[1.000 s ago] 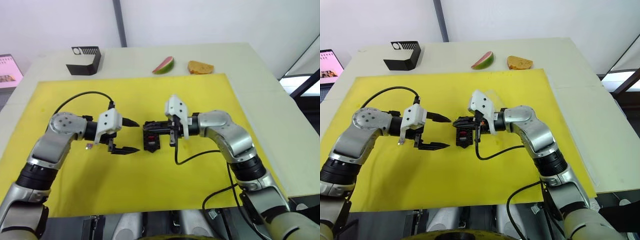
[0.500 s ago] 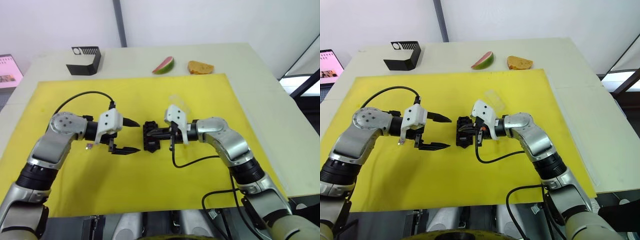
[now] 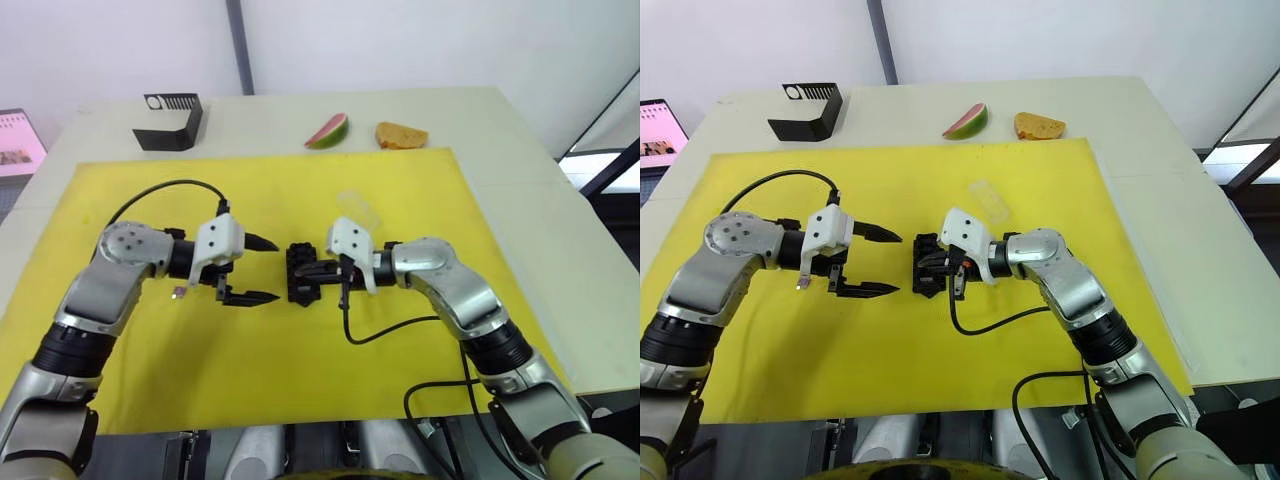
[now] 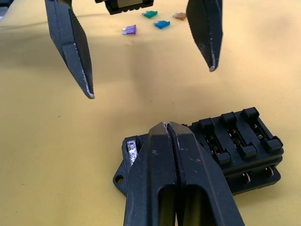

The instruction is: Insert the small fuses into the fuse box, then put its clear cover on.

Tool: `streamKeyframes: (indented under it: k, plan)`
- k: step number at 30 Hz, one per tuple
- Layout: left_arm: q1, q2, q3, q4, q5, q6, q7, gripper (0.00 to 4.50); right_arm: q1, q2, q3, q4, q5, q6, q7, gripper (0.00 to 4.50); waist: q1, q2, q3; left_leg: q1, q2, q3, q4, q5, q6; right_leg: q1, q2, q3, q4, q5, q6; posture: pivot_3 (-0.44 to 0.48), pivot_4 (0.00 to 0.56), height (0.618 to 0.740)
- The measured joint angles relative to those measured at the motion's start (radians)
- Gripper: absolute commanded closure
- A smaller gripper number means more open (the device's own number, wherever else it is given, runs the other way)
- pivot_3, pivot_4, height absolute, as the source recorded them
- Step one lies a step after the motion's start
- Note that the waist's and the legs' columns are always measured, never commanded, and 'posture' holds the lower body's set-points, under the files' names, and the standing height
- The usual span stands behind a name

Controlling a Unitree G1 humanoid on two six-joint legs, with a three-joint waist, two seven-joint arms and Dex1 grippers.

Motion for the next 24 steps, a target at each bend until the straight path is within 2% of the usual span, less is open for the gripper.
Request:
streamKeyframes:
  k: [24]
  plan:
    - [-0.018,-0.024,-0.012,0.019,0.019,-0.020,-0.008,0.00,-0.009,-0.061,0.035,-0.036,-0.037,0.002,-0.020,4.46,0.003,-0.001,-0.001,0.002,0.000,0.000,0.000,0.000,0.000,0.002,0.000,0.000,0.000,0.000,0.000,0.000,0.150,0.740]
